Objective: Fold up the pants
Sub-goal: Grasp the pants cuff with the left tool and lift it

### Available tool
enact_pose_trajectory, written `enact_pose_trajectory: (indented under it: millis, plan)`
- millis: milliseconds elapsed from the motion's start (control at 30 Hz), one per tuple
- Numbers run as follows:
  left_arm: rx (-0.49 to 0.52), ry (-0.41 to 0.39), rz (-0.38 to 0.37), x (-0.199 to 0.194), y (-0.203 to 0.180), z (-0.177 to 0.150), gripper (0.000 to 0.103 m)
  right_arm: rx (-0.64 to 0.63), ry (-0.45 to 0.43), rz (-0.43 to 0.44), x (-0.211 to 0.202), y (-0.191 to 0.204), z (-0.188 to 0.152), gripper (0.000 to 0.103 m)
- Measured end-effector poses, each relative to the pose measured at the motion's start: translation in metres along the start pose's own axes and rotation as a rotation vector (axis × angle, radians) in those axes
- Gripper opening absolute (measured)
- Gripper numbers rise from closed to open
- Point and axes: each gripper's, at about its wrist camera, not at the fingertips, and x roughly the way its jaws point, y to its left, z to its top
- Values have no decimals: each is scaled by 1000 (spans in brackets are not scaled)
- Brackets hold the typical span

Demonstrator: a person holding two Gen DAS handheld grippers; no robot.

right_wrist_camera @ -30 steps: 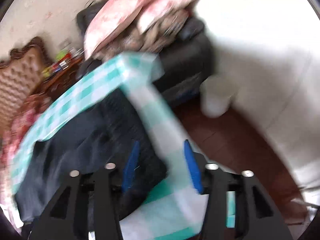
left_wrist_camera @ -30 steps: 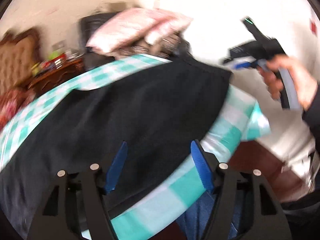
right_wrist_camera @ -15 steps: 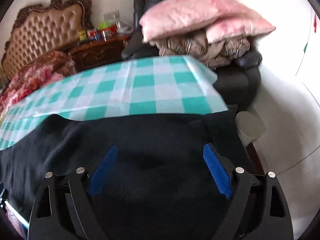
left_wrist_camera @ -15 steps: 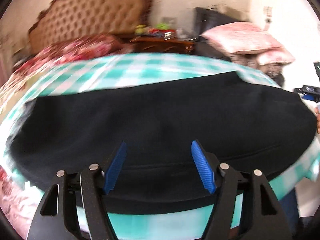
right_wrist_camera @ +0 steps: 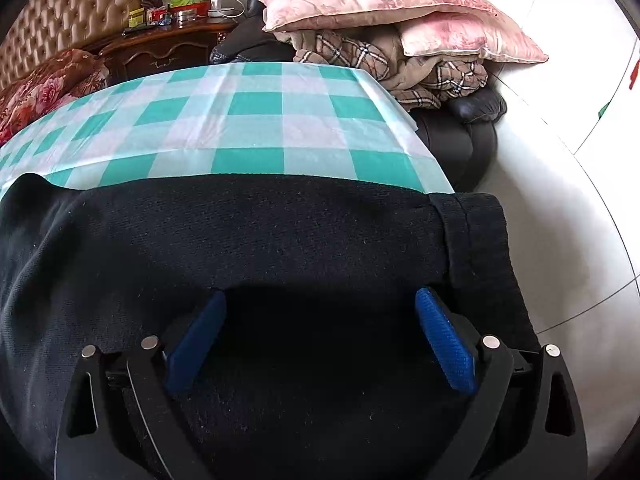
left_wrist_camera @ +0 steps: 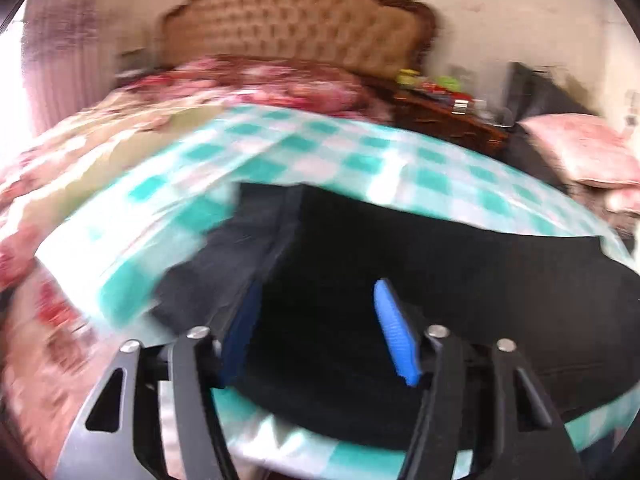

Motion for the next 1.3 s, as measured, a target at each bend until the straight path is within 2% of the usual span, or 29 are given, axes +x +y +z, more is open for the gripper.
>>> enact_pose_trajectory:
  millis: [33,67,100,133,167,200,233,300,333,400,433,500,567,633,667,767,800,833,900,967,1033,1100,1133,1200,1300]
  plan:
    - [26,9,37,12,3,4,66,0,-3,-3,0,1,0,92]
    - [53,26,141,22,8,9,66,0,-4,-4,0,1,0,92]
    - [51,38,219,27,13,13,66,0,-6,-5,0,1,0,92]
    - [9,37,260,31,26,23,69,-1,-9,-6,-1,1,0,92]
    - [-13,15,247,31,30,29,68,0,-12,-9,-1,2,-1,92]
    - [9,-10,223,30,28,35,70,-1,-17,-12,-2,2,-2,92]
    - [98,-15,156,34,15,42,74,-1,-23,-16,-2,2,-2,92]
    - [202,40,6,49,-2,44,75,-2,-26,-21,-2,3,-3,92]
    - [226,88,3,62,-3,42,76,-1,-25,-21,-2,3,-2,92]
    - [228,167,220,81,16,40,80,-1,-23,-18,-1,2,-2,92]
    - [124,156,230,73,37,43,88,-1,-22,-15,-2,2,-2,92]
    - [-16,131,191,48,56,41,89,2,-18,-14,-2,1,-1,92]
    - [49,47,188,14,48,31,87,1,-11,-47,-7,3,1,91]
    - [98,0,166,-13,36,16,82,29,-34,-93,-29,11,3,74]
    - [84,-1,139,-24,38,4,79,36,-77,-69,-49,20,5,73]
    - [-13,-3,128,-48,52,-23,72,-59,-210,83,-114,77,-1,73]
    - [-67,-2,101,-47,59,-26,65,-111,-223,153,-131,103,-8,72]
    - [-134,0,54,-48,66,-31,60,-211,-225,267,-151,141,-23,70]
    - [-268,4,-56,-49,82,-41,60,-416,-237,419,-180,207,-58,68]
    - [-298,11,-74,-52,84,-47,59,-575,-241,477,-197,258,-96,68]
    - [-362,9,-112,-56,91,-50,56,-702,-258,490,-206,292,-130,68]
    - [-446,8,-158,-52,103,-52,56,-772,-279,469,-211,310,-151,72]
    - [-475,10,-156,-50,107,-53,55,-800,-286,465,-212,316,-161,75]
    - [-495,7,-132,-50,111,-56,53,-812,-299,451,-213,319,-167,75]
    - [-493,-10,-152,-54,107,-58,53,-804,-290,411,-202,317,-169,75]
